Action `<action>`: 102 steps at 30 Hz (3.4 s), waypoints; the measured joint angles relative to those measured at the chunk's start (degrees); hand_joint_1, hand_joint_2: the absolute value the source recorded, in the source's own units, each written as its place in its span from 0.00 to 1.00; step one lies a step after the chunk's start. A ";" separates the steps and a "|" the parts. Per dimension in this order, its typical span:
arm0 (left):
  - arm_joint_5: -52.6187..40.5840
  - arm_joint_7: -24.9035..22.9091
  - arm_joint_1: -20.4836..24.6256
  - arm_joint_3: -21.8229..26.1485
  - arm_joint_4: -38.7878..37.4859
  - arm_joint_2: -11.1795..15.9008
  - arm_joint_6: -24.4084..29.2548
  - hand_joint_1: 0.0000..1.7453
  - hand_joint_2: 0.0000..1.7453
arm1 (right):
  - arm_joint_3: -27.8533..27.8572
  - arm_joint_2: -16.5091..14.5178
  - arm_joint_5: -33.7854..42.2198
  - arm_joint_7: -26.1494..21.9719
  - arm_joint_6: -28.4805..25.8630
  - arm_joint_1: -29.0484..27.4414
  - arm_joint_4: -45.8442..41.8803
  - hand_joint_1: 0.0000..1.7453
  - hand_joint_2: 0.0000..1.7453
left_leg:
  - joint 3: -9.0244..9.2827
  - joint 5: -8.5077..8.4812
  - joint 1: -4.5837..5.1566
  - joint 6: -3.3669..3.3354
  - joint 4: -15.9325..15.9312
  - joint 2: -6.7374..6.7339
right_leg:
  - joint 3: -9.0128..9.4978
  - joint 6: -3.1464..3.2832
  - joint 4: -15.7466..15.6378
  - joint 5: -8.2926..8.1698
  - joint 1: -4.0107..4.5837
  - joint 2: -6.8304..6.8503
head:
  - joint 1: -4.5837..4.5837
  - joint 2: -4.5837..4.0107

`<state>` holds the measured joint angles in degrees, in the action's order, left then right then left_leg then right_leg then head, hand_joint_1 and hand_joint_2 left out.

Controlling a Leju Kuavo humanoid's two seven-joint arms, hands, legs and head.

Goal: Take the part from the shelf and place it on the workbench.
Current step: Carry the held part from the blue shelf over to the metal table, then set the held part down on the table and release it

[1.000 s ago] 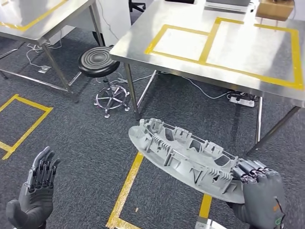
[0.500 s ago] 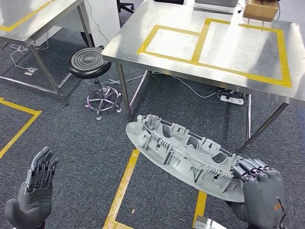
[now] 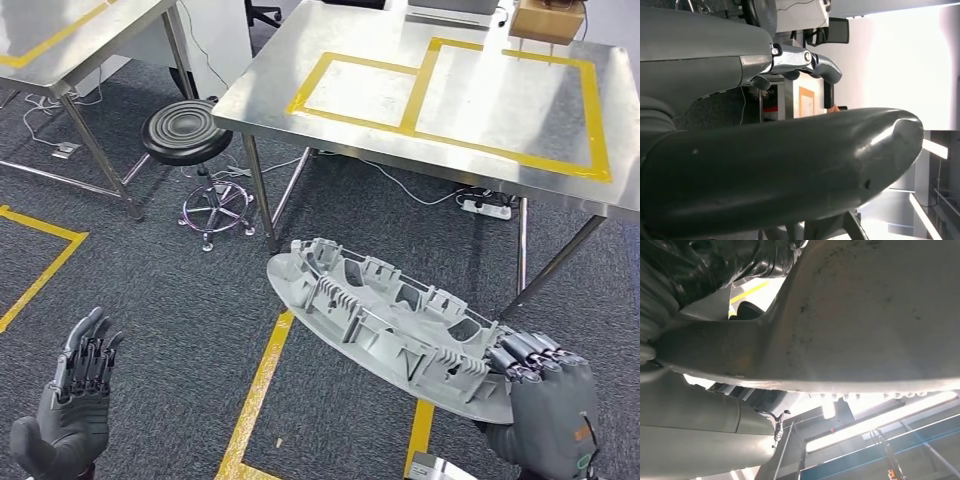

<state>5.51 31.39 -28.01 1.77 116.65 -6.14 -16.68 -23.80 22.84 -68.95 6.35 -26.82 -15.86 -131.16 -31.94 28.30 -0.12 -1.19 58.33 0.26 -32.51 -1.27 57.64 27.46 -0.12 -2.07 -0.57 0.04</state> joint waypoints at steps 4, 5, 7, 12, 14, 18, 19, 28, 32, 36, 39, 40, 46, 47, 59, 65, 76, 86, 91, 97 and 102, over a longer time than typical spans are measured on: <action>0.00 0.00 0.00 0.00 0.00 0.00 0.04 0.00 0.00 | 0.00 0.00 0.75 -0.27 -0.37 0.12 0.00 1.00 1.00 | 0.00 -0.02 -0.10 0.03 -0.02 0.00 | -0.02 0.02 0.02 0.01 0.06 0.00 | 0.00 0.00; 0.00 0.00 0.00 0.00 0.00 0.01 0.04 0.00 0.00 | 0.00 -0.01 1.11 -0.35 -0.61 0.21 0.00 1.00 1.00 | 0.00 -0.02 -0.11 0.04 -0.02 0.00 | -0.02 0.03 0.03 0.02 0.07 0.00 | 0.00 0.00; 0.00 0.00 -0.01 -0.01 0.00 0.02 0.04 0.00 0.00 | 0.01 -0.05 1.89 -0.42 -1.12 0.51 0.00 1.00 1.00 | 0.00 -0.03 -0.13 0.04 -0.02 0.00 | -0.02 0.03 0.04 0.02 0.08 0.00 | 0.00 0.00; 0.00 0.00 -0.03 -0.02 0.00 0.04 0.02 0.00 0.00 | 0.02 -0.22 2.70 -0.43 -1.61 0.98 0.00 1.00 1.00 | 0.00 -0.03 -0.13 0.04 -0.03 0.00 | -0.01 0.03 0.04 0.02 0.09 0.00 | 0.00 0.00; 0.00 0.00 -0.03 -0.02 0.00 0.04 0.02 0.00 0.00 | 0.02 -0.26 2.75 -0.43 -1.61 0.99 0.00 1.00 1.00 | 0.00 -0.03 -0.13 0.04 -0.03 0.00 | -0.01 0.03 0.04 0.02 0.09 0.00 | 0.00 0.00; 0.00 0.00 -0.03 -0.02 0.00 0.05 0.02 0.00 0.00 | 0.02 -0.32 2.78 -0.43 -1.61 1.03 0.00 1.00 1.00 | 0.00 -0.03 -0.12 0.04 -0.03 0.00 | -0.01 0.03 0.04 0.02 0.09 0.00 | 0.00 0.00; 0.00 0.00 -0.03 -0.02 0.00 0.05 0.02 0.00 0.00 | 0.02 -0.33 2.79 -0.43 -1.61 1.03 0.00 1.00 1.00 | -0.01 -0.03 -0.12 0.04 -0.03 0.00 | -0.01 0.03 0.04 0.02 0.09 0.00 | 0.00 0.00; -0.01 0.00 -0.03 -0.02 -0.02 0.07 0.01 0.00 0.00 | 0.03 -0.33 2.93 -0.43 -1.62 1.07 0.00 1.00 1.00 | 0.00 -0.03 -0.12 0.04 -0.03 0.00 | -0.01 0.03 0.04 0.02 0.09 0.00 | 0.00 0.00; -0.24 0.03 -0.04 -0.12 -0.02 0.15 -0.13 0.00 0.00 | 0.37 -0.33 4.54 -0.54 -1.64 1.72 -0.02 1.00 1.00 | 0.00 -0.03 -0.12 0.04 -0.03 0.00 | -0.02 0.03 0.04 0.02 0.09 0.00 | 0.00 0.00; -0.26 0.35 -0.21 -0.19 -0.01 0.20 -0.15 0.00 0.00 | 1.34 -0.33 5.62 -1.12 -1.72 1.94 -0.15 1.00 1.00 | 0.00 -0.03 -0.12 0.04 -0.03 0.00 | -0.01 0.03 0.04 0.02 0.09 0.01 | 0.01 0.00; -0.22 0.66 -0.41 -0.20 -0.01 0.20 -0.20 0.00 0.00 | 1.98 -0.34 5.89 -1.64 -1.70 1.74 -0.17 1.00 1.00 | 0.00 -0.03 -0.12 0.04 -0.02 0.00 | -0.02 0.03 0.04 0.02 0.09 0.00 | 0.01 0.00; -0.22 0.70 -0.47 -0.20 -0.01 0.20 -0.24 0.00 0.00 | 2.20 -0.37 5.95 -1.77 -1.68 1.68 -0.17 1.00 1.00 | 0.00 -0.03 -0.12 0.04 -0.02 0.00 | -0.02 0.03 0.04 0.02 0.09 0.00 | 0.00 0.00; -0.24 0.72 -0.91 -0.17 0.00 0.24 -0.55 0.00 0.00 | 2.84 -0.60 6.07 -2.15 -1.60 1.02 -0.32 1.00 1.00 | 0.00 -0.03 -0.12 0.04 -0.03 0.00 | -0.02 0.03 0.04 0.02 0.09 0.01 | 0.00 0.00; -0.24 0.72 -0.96 -0.17 0.00 0.24 -0.62 0.00 0.00 | 2.85 -0.62 6.08 -2.16 -1.58 0.92 -0.34 1.00 1.00 | 0.00 -0.03 -0.12 0.04 -0.03 0.00 | -0.02 0.03 0.04 0.02 0.09 0.01 | 0.00 0.00; -0.39 0.72 -1.10 -0.13 0.00 0.24 -0.82 0.00 0.00 | 3.08 -0.77 6.38 -2.16 -1.48 0.76 -0.50 1.00 1.00 | 0.00 -0.03 -0.12 0.05 -0.03 0.00 | -0.01 0.03 0.04 0.02 0.09 0.01 | 0.00 0.00; -0.43 0.72 -1.12 -0.13 0.00 0.24 -0.83 0.00 0.00 | 3.51 -0.79 6.44 -2.16 -1.48 0.74 -0.50 1.00 1.00 | 0.00 -0.03 -0.12 0.04 -0.03 0.00 | -0.02 0.03 0.04 0.02 0.09 0.01 | 0.00 0.00; -0.77 0.72 -1.23 -0.09 0.00 0.21 -0.93 0.00 0.00 | 3.74 -0.88 6.67 -2.25 -1.29 0.74 -0.50 1.00 1.00 | 0.00 -0.03 -0.12 0.04 -0.03 0.00 | -0.02 0.03 0.04 0.02 0.09 0.01 | 0.00 0.00; -0.72 0.67 -1.36 0.33 0.00 0.19 -1.57 0.00 0.00 | 3.74 -1.38 6.92 -2.25 -0.62 0.84 -0.50 1.00 1.00 | -0.02 0.00 0.42 -0.55 0.07 0.00 | 0.02 -0.60 -0.15 -0.17 -0.41 -0.02 | -0.03 0.00; -0.61 0.62 -1.40 0.48 0.00 0.01 -1.87 0.00 0.00 | 3.73 -1.40 7.05 -2.26 -0.35 1.15 -0.55 1.00 1.00 | 0.55 -1.17 -0.37 -1.64 -1.81 -0.53 | -3.79 -1.75 7.04 4.30 -0.74 1.25 | 0.32 0.00; -0.58 0.51 -1.46 0.56 0.00 -0.03 -1.90 0.00 0.00 | 3.72 -1.42 7.09 -2.25 -0.19 1.28 -0.48 1.00 1.00 | 0.69 -0.63 -1.16 -0.57 -1.31 -0.84 | -3.63 -3.46 7.61 2.40 -1.98 2.21 | 0.37 0.00; -0.57 0.36 -1.46 0.69 0.00 -0.04 -2.18 0.00 0.00 | 3.72 -1.44 7.15 -2.22 -0.08 1.69 -0.49 1.00 1.00 | 0.61 0.10 -1.16 1.68 -0.48 -0.78 | 0.37 -1.57 0.82 1.25 -1.70 2.07 | 0.54 0.00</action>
<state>4.94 31.75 -29.47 2.46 116.65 -6.19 -18.86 -20.09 21.40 -61.79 4.14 -26.91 -14.17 -131.65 -31.33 28.40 -1.28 0.49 57.85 -0.52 -32.15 -2.84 58.46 28.70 -1.83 0.00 -0.03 0.04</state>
